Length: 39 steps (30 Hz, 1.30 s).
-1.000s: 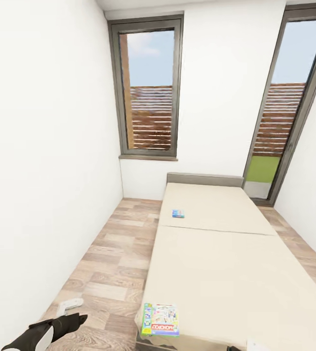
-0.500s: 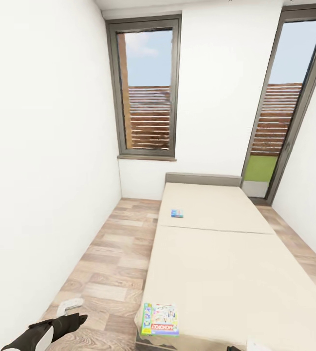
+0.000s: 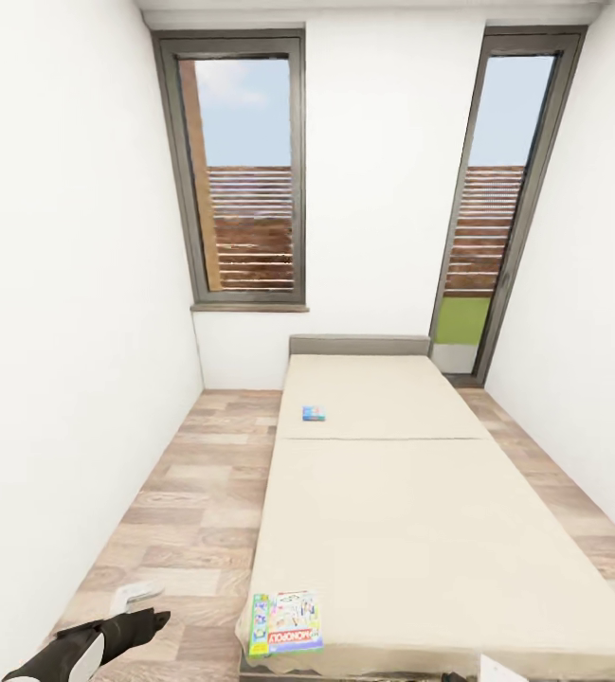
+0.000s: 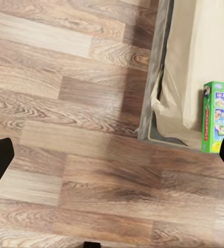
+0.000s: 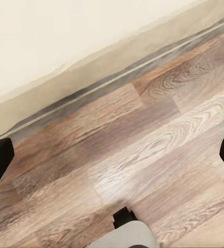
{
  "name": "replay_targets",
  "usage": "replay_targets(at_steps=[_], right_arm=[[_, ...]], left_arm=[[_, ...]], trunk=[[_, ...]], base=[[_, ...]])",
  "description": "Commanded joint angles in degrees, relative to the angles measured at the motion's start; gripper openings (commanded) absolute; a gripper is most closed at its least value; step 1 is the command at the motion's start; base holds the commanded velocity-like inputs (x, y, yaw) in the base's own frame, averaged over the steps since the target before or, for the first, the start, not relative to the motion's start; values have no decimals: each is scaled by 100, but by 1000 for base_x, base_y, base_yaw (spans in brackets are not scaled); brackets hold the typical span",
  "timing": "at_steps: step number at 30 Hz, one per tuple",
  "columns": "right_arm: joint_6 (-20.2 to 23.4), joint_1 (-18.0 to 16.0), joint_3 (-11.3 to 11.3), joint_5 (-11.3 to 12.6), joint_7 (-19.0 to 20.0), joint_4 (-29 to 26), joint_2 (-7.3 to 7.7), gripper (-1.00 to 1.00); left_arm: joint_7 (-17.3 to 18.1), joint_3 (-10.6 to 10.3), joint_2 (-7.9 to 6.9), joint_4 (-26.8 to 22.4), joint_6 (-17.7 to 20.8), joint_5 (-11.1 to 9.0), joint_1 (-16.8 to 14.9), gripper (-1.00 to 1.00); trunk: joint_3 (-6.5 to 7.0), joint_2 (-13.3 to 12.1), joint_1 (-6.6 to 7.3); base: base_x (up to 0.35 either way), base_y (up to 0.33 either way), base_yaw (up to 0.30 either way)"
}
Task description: Put all the toys in the child's room - the three board games (two on the bed and one on the table), the two jigsaw puzzles on the table, and the tennis ball on the table - inside the toy box on the table in the child's room.
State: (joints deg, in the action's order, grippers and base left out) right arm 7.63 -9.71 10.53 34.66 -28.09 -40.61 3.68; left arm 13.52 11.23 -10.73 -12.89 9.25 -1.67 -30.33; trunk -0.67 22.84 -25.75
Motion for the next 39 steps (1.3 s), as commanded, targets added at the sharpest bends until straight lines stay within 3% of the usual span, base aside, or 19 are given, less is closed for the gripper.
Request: replay_targets(at_steps=[1,13,39], right_arm=[[28,-5,37,24,-47,-8,8,100],[27,-5,51,18,-47,-8,6,100],[20,-5,131,32,-53,201,8,100]], left_arm=[[28,37,1,-12,51,-18,1,100],[28,37,1,-12,56,-18,2,100],[28,37,1,-12,57,-18,4,100]], trunk=[[-7,8,-3],[-7,8,-3],[-30,8,-3]], base=[[0,0,-277],[-57,116,-231],[-61,59,-13]])
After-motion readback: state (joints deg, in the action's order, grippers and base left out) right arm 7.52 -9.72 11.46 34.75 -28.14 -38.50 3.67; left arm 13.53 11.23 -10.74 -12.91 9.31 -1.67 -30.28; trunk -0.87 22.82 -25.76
